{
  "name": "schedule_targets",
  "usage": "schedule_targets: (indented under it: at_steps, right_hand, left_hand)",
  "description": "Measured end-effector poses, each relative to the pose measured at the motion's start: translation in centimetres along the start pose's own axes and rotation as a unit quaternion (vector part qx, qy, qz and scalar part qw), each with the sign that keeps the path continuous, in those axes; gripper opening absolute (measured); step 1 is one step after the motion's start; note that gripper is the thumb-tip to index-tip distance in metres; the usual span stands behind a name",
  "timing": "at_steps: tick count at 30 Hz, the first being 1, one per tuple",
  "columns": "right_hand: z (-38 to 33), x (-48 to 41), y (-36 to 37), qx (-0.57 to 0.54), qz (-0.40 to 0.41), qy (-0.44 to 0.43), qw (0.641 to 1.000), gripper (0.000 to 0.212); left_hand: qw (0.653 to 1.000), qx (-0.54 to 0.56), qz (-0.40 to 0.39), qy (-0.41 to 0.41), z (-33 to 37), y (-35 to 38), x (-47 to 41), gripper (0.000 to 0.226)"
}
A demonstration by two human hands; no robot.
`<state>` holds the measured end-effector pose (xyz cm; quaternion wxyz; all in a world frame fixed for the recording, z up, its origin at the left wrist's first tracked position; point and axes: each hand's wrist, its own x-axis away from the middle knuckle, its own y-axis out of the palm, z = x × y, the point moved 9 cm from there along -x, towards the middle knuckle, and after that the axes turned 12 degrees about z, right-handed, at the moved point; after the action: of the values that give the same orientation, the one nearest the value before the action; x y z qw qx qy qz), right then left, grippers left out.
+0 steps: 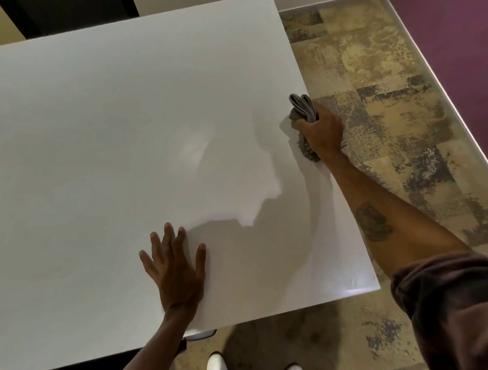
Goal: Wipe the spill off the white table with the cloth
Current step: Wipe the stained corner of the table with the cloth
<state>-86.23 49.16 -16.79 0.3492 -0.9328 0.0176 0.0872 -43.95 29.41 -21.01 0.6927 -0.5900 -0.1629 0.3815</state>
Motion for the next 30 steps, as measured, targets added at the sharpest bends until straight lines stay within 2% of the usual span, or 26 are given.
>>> schedule_targets:
  at_steps: [7, 13, 23, 30]
  right_hand:
    - [-1.0, 0.9, 0.1, 0.022, -0.062, -0.052, 0.996, 0.059]
    - [-1.1, 3.7, -0.5, 0.02, -0.135, -0.078, 0.988, 0.051]
    - [-0.8, 12.0, -2.4, 0.012, -0.198, -0.088, 0.976, 0.054]
    - [-0.7, 19.8, -4.2, -0.021, -0.223, -0.096, 0.97, 0.053]
  left_hand:
    - [1.0, 0.009, 0.016, 0.003, -0.1, -0.1, 0.1, 0.068]
    - [1.0, -0.013, -0.006, -0.001, -0.3, 0.3, 0.1, 0.069]
    - [0.997, -0.068, -0.005, 0.023, 0.4, -0.2, 0.3, 0.069]
    - [0.998, -0.023, -0.052, -0.009, 0.4, -0.5, 0.3, 0.074]
